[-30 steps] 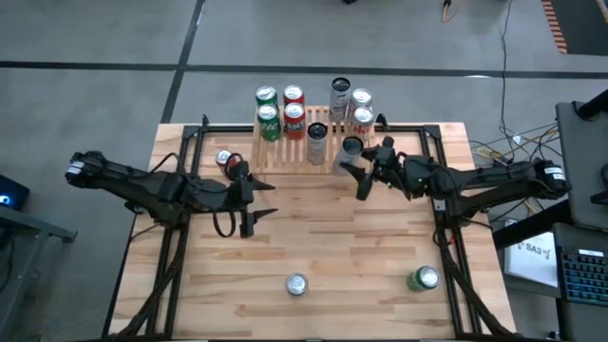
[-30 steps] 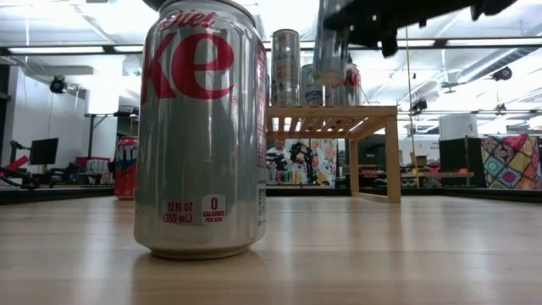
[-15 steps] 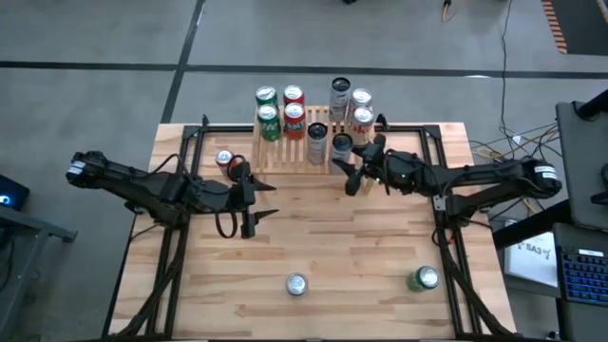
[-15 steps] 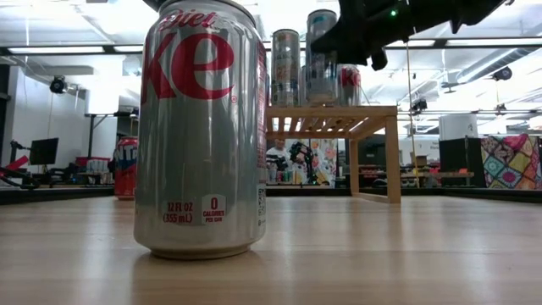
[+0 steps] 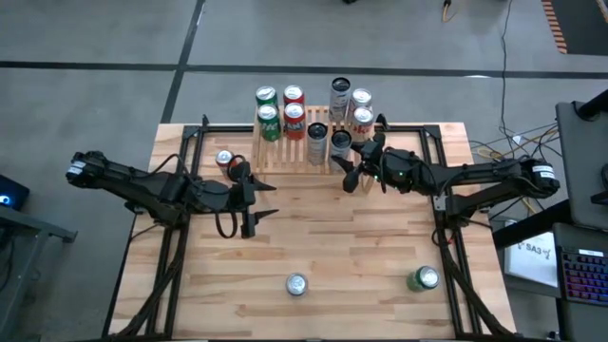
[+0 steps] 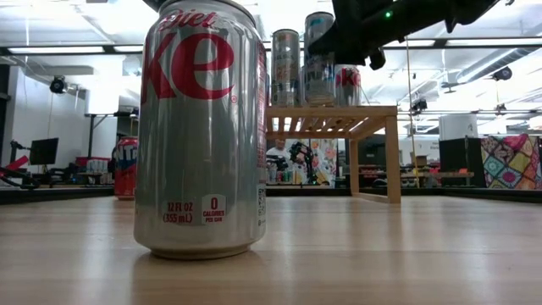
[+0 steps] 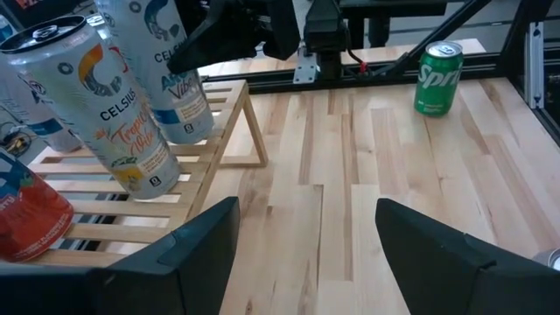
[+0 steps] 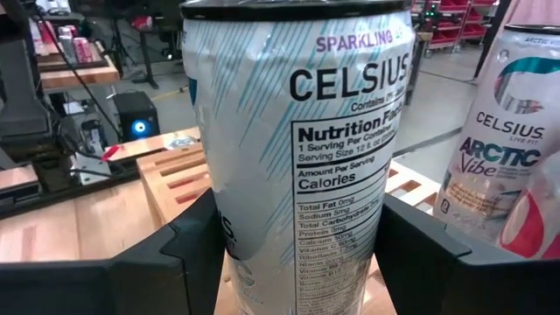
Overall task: Place canned beverage on shelf
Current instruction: Put the white blue soda can aligned with other white blue soda can on the shelf
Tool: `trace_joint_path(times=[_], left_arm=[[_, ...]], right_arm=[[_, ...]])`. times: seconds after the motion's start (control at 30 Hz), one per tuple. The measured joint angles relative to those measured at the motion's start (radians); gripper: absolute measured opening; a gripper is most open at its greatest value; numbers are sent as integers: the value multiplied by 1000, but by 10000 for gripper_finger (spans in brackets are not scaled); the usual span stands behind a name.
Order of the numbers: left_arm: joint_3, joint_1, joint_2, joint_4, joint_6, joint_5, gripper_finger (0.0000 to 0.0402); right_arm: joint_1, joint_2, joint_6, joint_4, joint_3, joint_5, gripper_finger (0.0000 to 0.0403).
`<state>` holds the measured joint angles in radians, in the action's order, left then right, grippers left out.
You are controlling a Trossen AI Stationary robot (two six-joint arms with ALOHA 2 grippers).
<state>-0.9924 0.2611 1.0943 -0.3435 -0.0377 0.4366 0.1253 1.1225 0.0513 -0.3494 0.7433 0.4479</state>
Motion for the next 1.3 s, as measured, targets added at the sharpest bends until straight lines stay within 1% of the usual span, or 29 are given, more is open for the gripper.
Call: trace_joint_path(times=[0.27,0.53,0.73,0.83,1.0,1.17,1.3], left_arm=[[0,0,0,5,16,2,253],[20,5,25,51,25,1,253],[132,13,34,243,37,-9,253],[178,14,31,310,33,-15,253],[246,17,18,479,49,-54,253],[294,32,-8,587,68,-63,253],[318,44,-25,614,85,-63,253]], right_arm=[[2,0,-1,19,0,1,226],[2,0,35,66,0,54,227],[2,0,39,67,0,54,227],[2,-1,46,75,0,54,227],[2,-1,55,79,0,54,227],[2,-1,55,80,0,54,236],[2,-1,55,82,0,54,248]])
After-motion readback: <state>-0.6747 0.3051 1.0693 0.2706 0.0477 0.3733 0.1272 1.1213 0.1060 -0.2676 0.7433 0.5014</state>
